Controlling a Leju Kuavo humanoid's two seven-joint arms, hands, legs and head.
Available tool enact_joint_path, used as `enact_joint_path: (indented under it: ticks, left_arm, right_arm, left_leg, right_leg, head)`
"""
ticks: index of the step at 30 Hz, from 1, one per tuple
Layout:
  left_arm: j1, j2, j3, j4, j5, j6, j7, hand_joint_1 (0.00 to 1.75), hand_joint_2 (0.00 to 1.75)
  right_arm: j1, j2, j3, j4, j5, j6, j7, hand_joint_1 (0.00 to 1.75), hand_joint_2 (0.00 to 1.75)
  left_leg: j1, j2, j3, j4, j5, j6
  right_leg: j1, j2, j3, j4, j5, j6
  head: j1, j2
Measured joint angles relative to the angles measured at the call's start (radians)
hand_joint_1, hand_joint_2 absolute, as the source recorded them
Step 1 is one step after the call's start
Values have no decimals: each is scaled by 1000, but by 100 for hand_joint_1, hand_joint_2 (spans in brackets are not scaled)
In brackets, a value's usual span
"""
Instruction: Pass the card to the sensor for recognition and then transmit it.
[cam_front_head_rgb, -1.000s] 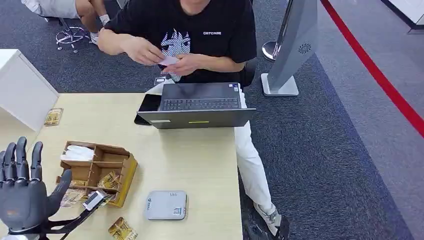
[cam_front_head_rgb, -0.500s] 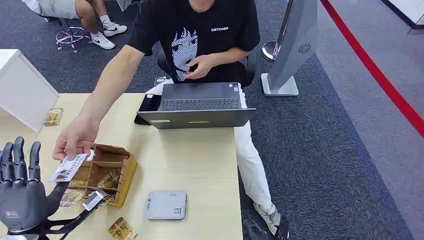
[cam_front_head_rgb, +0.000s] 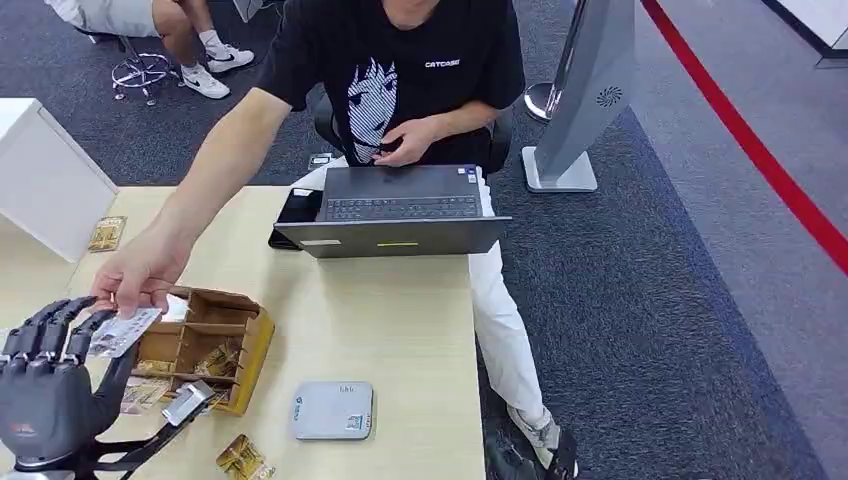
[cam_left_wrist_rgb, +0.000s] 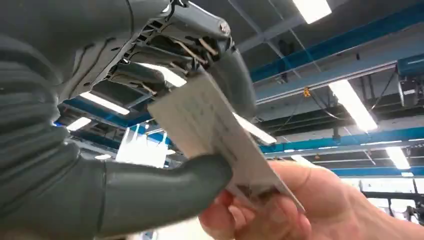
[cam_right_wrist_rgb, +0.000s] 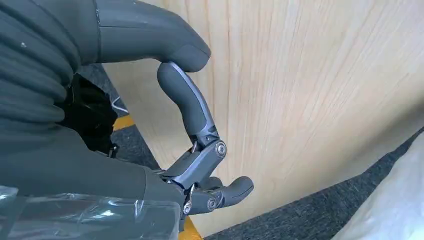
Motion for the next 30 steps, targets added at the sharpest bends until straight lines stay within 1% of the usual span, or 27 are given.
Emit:
enact_joint_path:
  ticks: [5, 10, 12, 15, 18, 20, 22, 24, 26, 30]
  left_arm:
    - [0, -25, 4, -25, -5, 2, -58, 175, 175]
    - [0, -45, 6, -38, 5, 6, -83, 175, 175]
    - [2, -53, 6, -38, 0, 6, -103, 175, 175]
    - [17, -64, -20, -32, -42, 6, -108, 175, 175]
    - [27, -68, -52, -27, -56, 6, -106, 175, 175]
    - [30, -74, -76, -15, -74, 2, -93, 175, 175]
    - [34, -75, -126, 19, -98, -14, -69, 175, 175]
    - [33, -82, -190, 77, -111, -21, -36, 175, 175]
    - [32, -92, -252, 152, -118, -14, -5, 175, 175]
    - [18, -106, -345, 280, -105, -13, 25, 175, 175]
  right_arm:
    - [-2, 0, 11, 0, -2, -13, -7, 0, 175]
    - [-3, 0, 21, 0, -3, -19, -11, 0, 175]
    - [-4, 0, 26, 0, -12, -24, -11, 0, 175]
    - [-4, 0, 31, 0, -20, -24, -11, 0, 175]
    - [-5, 0, 32, 0, -21, -24, -11, 0, 175]
    - [-5, 0, 33, 0, -32, -24, -11, 0, 175]
    - [-5, 0, 35, 0, -40, -24, -11, 0, 175]
    - [-6, 0, 41, 0, -50, -24, -12, 0, 175]
    - [-7, 0, 48, 0, -54, -24, -13, 0, 175]
    - [-8, 0, 58, 0, -54, -27, -14, 0, 175]
  left_leg:
    - [0, 0, 0, 0, 0, 0]
    - [0, 0, 0, 0, 0, 0]
    - [0, 0, 0, 0, 0, 0]
    - [0, 0, 0, 0, 0, 0]
    - [0, 0, 0, 0, 0, 0]
    - [0, 0, 0, 0, 0, 0]
    - [0, 0, 0, 0, 0, 0]
    - [0, 0, 0, 0, 0, 0]
    - [0, 1, 0, 0, 0, 0]
    - [-1, 0, 0, 0, 0, 0]
  right_leg:
    - [0, 0, 0, 0, 0, 0]
    - [0, 0, 0, 0, 0, 0]
    - [0, 0, 0, 0, 0, 0]
    - [0, 0, 0, 0, 0, 0]
    - [0, 0, 0, 0, 0, 0]
    - [0, 0, 0, 0, 0, 0]
    - [0, 0, -1, 0, 0, 0]
    - [0, 0, 0, 0, 0, 0]
    - [0, 0, -1, 0, 0, 0]
    - [0, 0, 0, 0, 0, 0]
  head:
    - [0, 0]
    - [0, 0]
    - [0, 0]
    - [0, 0]
    - [0, 0]
    - [0, 0]
    - [0, 0]
    - [0, 0]
    - [0, 0]
    - [0, 0]
